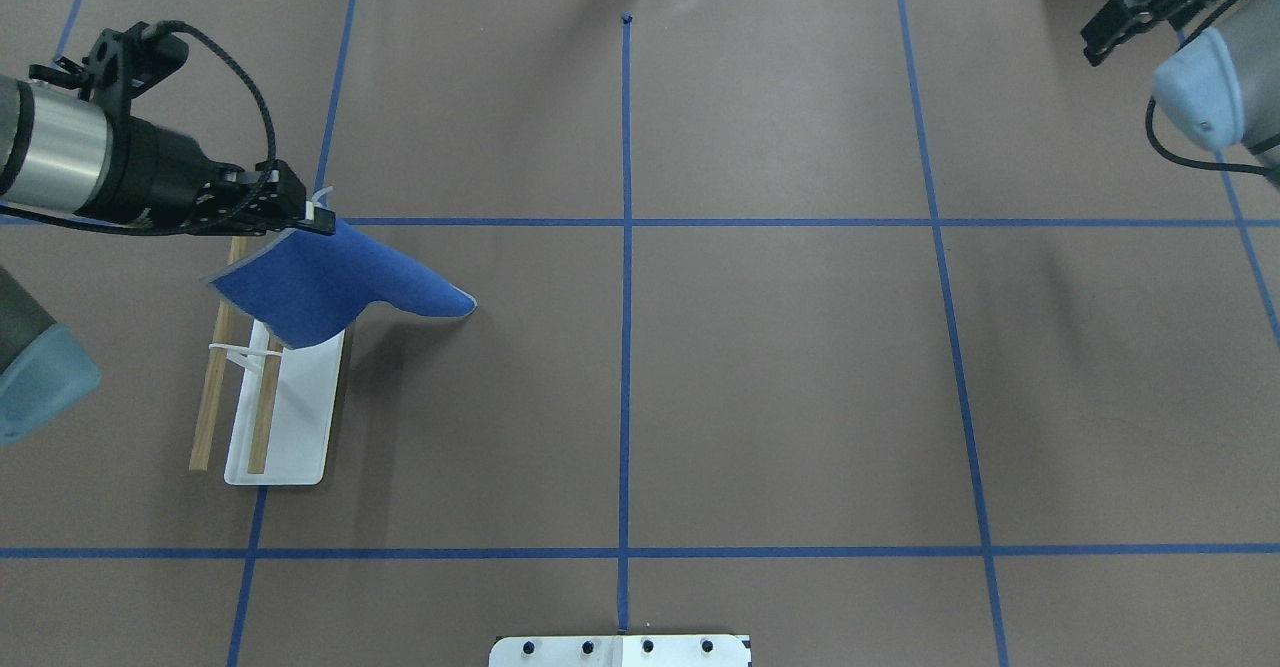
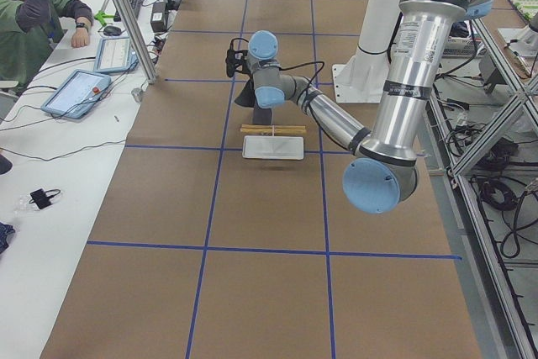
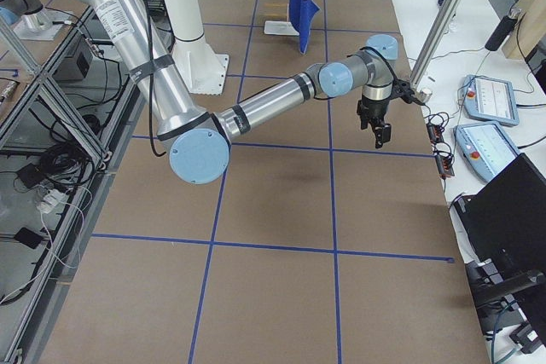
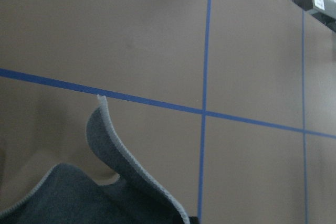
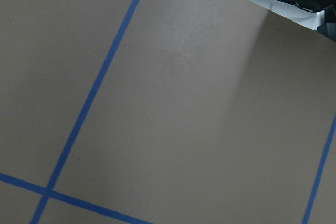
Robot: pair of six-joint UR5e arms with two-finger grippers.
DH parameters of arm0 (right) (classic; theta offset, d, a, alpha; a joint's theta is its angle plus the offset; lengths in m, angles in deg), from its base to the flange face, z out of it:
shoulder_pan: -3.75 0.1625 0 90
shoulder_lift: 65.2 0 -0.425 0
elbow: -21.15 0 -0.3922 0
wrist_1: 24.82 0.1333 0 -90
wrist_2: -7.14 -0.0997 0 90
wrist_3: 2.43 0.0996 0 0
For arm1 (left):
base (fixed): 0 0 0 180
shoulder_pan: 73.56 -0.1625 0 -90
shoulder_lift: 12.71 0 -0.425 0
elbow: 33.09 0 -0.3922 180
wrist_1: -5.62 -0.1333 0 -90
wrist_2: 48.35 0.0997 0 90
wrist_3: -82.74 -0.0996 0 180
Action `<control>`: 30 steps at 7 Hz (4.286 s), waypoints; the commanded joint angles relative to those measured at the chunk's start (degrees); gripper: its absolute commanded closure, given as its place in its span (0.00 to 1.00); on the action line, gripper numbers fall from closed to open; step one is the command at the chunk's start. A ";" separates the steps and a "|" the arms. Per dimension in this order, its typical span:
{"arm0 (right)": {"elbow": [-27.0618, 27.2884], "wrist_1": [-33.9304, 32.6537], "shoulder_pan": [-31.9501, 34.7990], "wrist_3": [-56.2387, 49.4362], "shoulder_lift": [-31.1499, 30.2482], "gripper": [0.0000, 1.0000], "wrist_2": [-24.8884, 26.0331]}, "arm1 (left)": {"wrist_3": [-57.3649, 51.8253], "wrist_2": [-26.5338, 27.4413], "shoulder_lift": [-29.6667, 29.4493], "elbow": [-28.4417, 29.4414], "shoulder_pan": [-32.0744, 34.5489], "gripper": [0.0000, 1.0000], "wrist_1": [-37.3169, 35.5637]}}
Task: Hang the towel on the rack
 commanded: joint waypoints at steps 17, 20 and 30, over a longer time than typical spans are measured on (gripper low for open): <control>-0.95 0.20 10.54 -11.00 -15.42 0.00 -5.23 | -78.61 3.24 10.42 13.15 34.28 0.01 -30.31; -1.04 0.20 10.54 -10.91 -15.94 0.00 -5.23 | -78.82 3.08 12.78 14.73 36.08 0.01 -40.83; -0.43 0.20 10.97 -10.91 -18.93 0.00 -5.23 | -78.30 -4.39 13.30 14.91 36.34 0.01 -40.04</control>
